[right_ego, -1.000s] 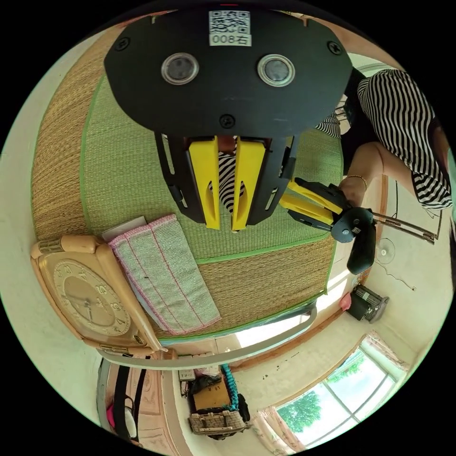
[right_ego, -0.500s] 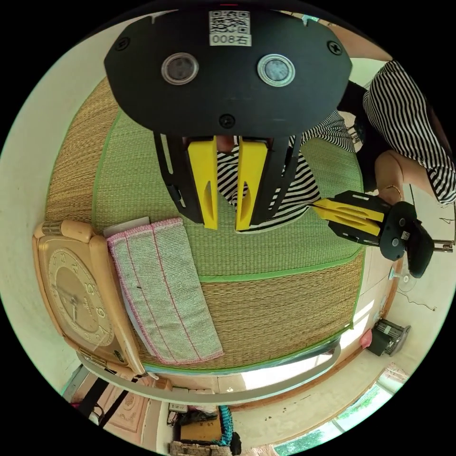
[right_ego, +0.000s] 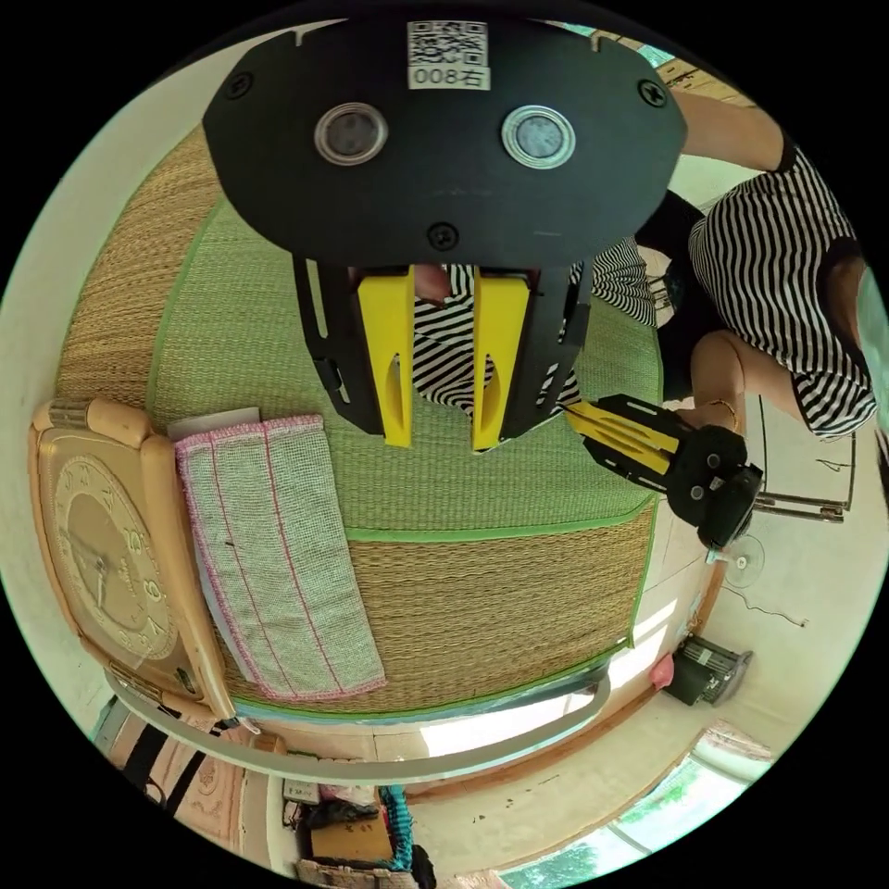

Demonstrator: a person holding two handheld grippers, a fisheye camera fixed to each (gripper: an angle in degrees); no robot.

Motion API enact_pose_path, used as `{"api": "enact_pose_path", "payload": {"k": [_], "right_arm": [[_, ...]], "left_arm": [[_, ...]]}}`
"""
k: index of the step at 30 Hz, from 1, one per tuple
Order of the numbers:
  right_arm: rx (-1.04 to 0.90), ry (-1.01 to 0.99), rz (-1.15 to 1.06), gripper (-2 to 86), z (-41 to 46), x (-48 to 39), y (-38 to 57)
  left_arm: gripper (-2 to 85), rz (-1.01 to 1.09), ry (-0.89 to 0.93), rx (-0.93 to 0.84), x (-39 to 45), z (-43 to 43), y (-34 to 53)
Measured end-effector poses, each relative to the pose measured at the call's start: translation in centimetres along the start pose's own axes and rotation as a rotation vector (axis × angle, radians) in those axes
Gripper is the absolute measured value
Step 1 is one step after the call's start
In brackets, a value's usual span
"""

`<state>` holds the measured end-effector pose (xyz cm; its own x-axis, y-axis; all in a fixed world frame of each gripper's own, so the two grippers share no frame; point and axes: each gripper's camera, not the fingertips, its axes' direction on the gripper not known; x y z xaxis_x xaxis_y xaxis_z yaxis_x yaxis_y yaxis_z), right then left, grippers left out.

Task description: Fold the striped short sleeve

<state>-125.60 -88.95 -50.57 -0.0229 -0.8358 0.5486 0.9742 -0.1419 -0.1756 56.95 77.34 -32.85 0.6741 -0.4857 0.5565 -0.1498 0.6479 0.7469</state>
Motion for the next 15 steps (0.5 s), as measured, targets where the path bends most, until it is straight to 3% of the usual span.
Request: {"api": "enact_pose_path", "payload": {"k": [5, 8, 15], "right_arm": [[0.175, -0.213, 0.018, 8.3, 0.1, 2.5, 3.0], [0.121, -0.122, 0.028, 7.5, 2.5, 2.3, 3.4], [0.088, -0.125, 0.051, 2.4, 10.0, 1.9, 7.8]], "left_arm": [[0.6, 0.019, -0.009, -0.017, 0.5, -0.3, -0.7], [0.6, 0.019, -0.01, -0.013, 0.5, -0.8, -0.8], [0.9, 0.019, 0.008, 0.026, 0.8, -2.3, -0.9]]}}
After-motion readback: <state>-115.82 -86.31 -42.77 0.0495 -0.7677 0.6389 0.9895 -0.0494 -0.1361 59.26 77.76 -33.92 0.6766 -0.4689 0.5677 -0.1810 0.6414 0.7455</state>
